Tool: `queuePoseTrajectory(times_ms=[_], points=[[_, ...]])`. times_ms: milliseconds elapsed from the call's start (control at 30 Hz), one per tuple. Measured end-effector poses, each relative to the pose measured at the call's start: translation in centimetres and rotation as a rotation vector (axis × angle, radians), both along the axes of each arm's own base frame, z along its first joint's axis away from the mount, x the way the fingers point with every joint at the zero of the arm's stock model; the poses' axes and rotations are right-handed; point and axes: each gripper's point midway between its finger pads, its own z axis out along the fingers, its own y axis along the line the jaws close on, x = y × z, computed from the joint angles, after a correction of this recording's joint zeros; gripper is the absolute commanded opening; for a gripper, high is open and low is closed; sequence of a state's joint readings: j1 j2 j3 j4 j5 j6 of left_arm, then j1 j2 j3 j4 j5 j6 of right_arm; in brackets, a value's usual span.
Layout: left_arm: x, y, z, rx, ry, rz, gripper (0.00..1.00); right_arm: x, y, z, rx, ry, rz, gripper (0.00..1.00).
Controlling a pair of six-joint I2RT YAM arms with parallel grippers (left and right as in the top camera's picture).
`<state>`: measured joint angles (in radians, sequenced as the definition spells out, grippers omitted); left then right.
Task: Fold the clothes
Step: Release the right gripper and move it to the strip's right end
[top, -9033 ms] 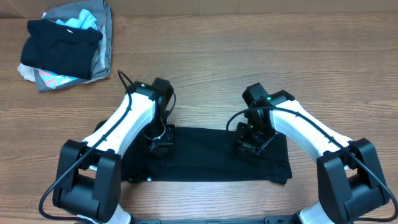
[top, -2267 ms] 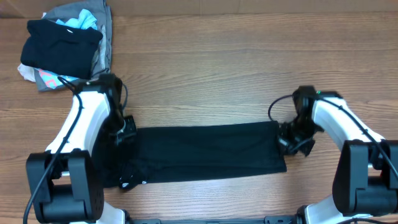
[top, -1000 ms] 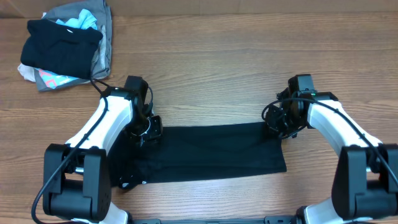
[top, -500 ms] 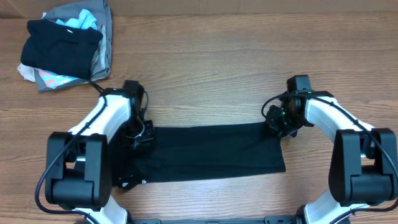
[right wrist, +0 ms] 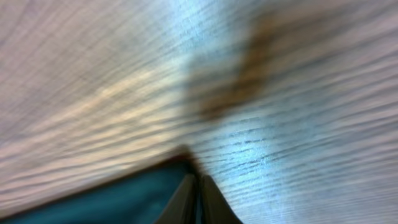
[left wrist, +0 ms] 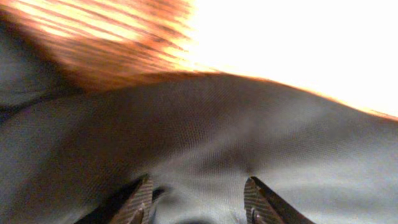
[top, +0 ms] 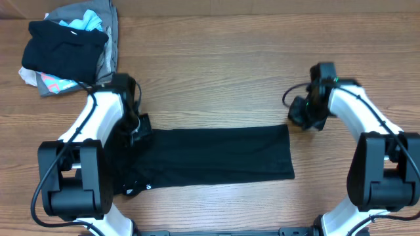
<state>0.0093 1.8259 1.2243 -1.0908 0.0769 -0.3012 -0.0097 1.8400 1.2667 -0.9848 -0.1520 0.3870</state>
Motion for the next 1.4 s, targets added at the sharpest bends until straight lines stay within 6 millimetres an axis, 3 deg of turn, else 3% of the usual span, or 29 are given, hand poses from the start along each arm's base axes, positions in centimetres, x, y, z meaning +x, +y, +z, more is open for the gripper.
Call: queuePoseTrajectory(times_ms=[67,167,233,367,567,833,1133,1400], points=[[1.1,0.0,2.0,-0.001,-0.015,-0.007,0.67,1.0,-0.5,2.6,-0.002,-0.005,-0.020,0.21],[2.3,-0.4,5.6,-0.018,-0.034,-0.017,0.98,2.1,-1.9,7.3,-0.003,-0.025,-0.059,0.54],[2.5,-0.8,7.6,-0.033,-0.037,-0.020,1.00,2.0,-2.8,9.3,-0.005,-0.023,-0.076,0.63],[2.4,-1.7,9.7,-0.049,-0.034,-0.038,1.00,0.1,-5.0,10.5,0.004,0.041,-0.126,0.65],[1.5,-2.1,10.0,-0.060,0.004,-0.042,1.00,-3.3,-6.5,8.3,0.178,0.132,-0.127,0.64],[1.1,-2.1,10.0,-0.063,0.022,-0.040,1.00,-8.1,-3.0,2.2,0.500,0.162,-0.061,0.62],[1.1,-2.2,10.0,-0.067,0.022,-0.040,1.00,-10.7,-0.3,-2.9,0.604,0.113,-0.070,0.65],[1.6,-2.2,9.9,-0.067,0.001,-0.041,1.00,-10.9,2.1,-3.0,0.747,0.001,-0.108,0.65]])
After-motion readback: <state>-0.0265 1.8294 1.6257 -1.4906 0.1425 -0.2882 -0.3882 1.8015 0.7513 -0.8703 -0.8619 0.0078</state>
